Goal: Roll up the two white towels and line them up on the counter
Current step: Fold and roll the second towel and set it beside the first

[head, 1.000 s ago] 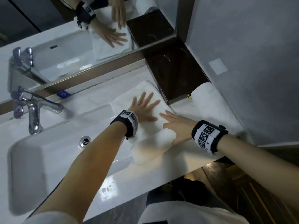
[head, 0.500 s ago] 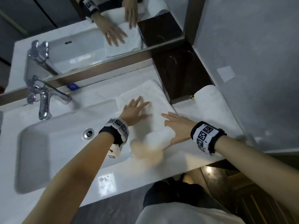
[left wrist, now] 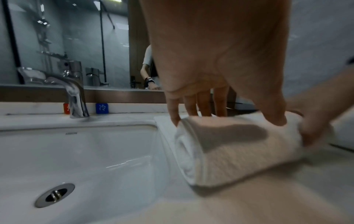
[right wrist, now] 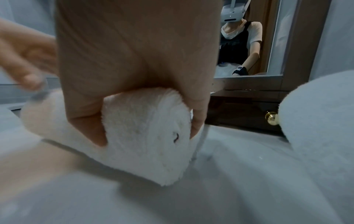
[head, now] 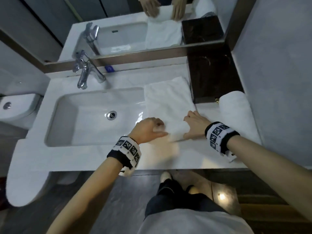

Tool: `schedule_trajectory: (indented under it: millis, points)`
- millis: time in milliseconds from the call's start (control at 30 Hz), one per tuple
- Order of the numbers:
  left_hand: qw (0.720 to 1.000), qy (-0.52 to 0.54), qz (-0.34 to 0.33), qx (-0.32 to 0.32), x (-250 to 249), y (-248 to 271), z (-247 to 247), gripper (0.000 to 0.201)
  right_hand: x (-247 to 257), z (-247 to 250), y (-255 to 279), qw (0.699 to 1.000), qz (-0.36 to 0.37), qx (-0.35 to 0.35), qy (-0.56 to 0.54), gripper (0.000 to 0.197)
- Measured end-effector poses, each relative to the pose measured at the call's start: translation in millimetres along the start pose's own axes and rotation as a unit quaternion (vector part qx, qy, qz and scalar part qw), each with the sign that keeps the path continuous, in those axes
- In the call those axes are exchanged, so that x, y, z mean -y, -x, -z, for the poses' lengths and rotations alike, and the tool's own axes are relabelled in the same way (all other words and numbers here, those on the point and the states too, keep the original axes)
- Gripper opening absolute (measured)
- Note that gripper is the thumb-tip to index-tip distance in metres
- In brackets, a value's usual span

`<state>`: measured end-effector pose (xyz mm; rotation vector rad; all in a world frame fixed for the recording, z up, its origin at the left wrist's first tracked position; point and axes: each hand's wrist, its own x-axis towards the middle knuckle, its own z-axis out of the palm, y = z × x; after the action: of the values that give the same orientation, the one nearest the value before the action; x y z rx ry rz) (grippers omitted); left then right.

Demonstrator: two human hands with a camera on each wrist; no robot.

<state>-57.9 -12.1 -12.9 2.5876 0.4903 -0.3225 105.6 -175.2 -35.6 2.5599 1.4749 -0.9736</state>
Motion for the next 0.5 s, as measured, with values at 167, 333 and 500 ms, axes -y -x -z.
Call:
schedule_trajectory:
  millis: [167, 333, 500]
  points:
    - [0.996, -0.089, 0.029, 0.015, -11, 31, -43, 0.082, -2, 3, 7, 1.000, 0.023, -0.004, -0.013, 0.077]
    - [0.994, -0.079, 0.063, -0.050, -12, 39, -64, 0.072, -2, -8, 22, 0.993, 0.072, -0.096, 0.012, 0.080]
    - [0.995, 0.019, 0.076, -0.064, -6, 41, -58, 0.065, 6, -30, 39, 0.964, 0.147, -0.210, 0.072, 0.070]
